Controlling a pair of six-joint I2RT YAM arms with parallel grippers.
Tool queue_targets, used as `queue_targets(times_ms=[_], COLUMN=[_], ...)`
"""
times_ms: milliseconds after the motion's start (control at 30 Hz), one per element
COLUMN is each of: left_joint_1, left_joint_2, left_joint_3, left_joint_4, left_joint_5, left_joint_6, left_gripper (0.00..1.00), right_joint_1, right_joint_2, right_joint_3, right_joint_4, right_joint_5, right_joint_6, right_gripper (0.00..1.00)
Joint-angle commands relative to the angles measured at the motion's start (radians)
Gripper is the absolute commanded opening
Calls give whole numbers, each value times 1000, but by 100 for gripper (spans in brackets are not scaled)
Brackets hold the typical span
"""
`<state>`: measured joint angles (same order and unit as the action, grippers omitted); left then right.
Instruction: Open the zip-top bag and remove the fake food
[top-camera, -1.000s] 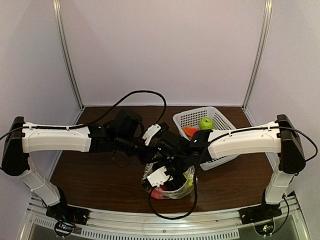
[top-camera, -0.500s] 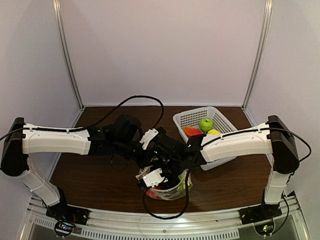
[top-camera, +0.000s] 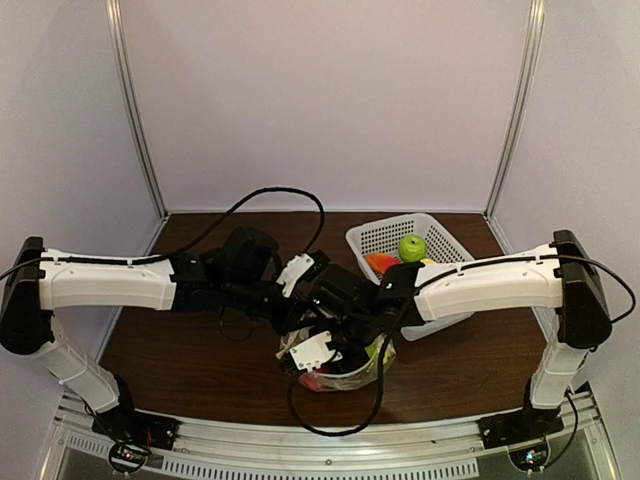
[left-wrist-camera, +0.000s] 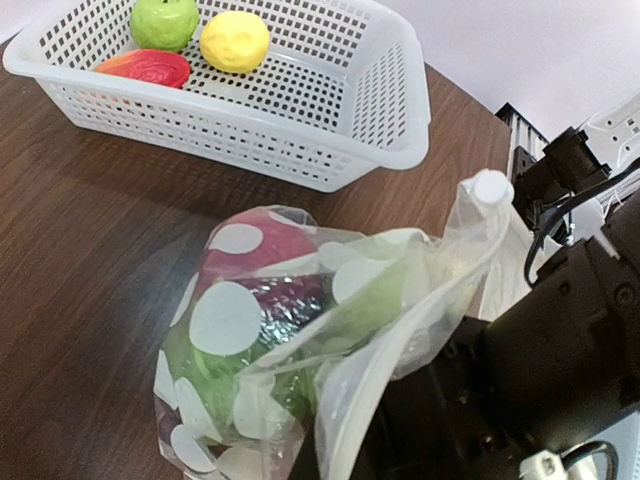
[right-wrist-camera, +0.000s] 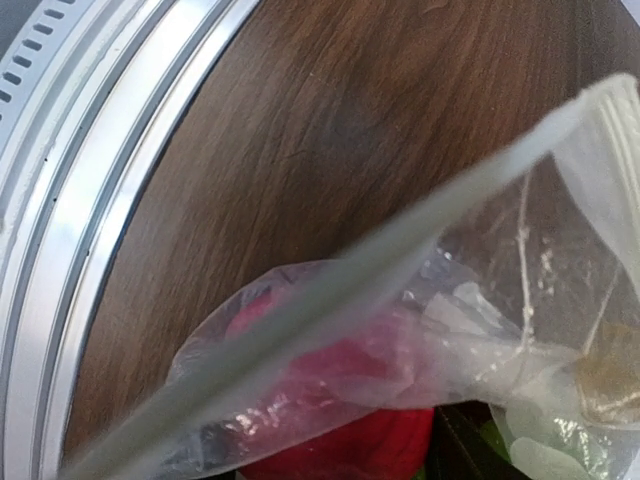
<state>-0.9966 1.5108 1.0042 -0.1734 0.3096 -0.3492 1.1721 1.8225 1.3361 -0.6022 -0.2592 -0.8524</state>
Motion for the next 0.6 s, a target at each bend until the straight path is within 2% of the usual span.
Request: queue_targets(times_ms=[0,233,567], left_joint_1=[8,18,30], left_joint_2=[-36,-70,-37], left_joint_3=[2,-6,18], left_joint_4=[-7,-37,-38], left_joint_5=[-13,-24,-17], left_joint_6=[17,33,42], left_gripper=[0,0,0], right_joint_1=[-1,-49,-102], right_joint_2=[-95,-173,-242], right_joint_3=[8,8,114], right_joint_4=[-111,-174,-251], right_joint_5=[126,186,104], right_joint_6=[26,24,65], right_gripper=[46,46,46])
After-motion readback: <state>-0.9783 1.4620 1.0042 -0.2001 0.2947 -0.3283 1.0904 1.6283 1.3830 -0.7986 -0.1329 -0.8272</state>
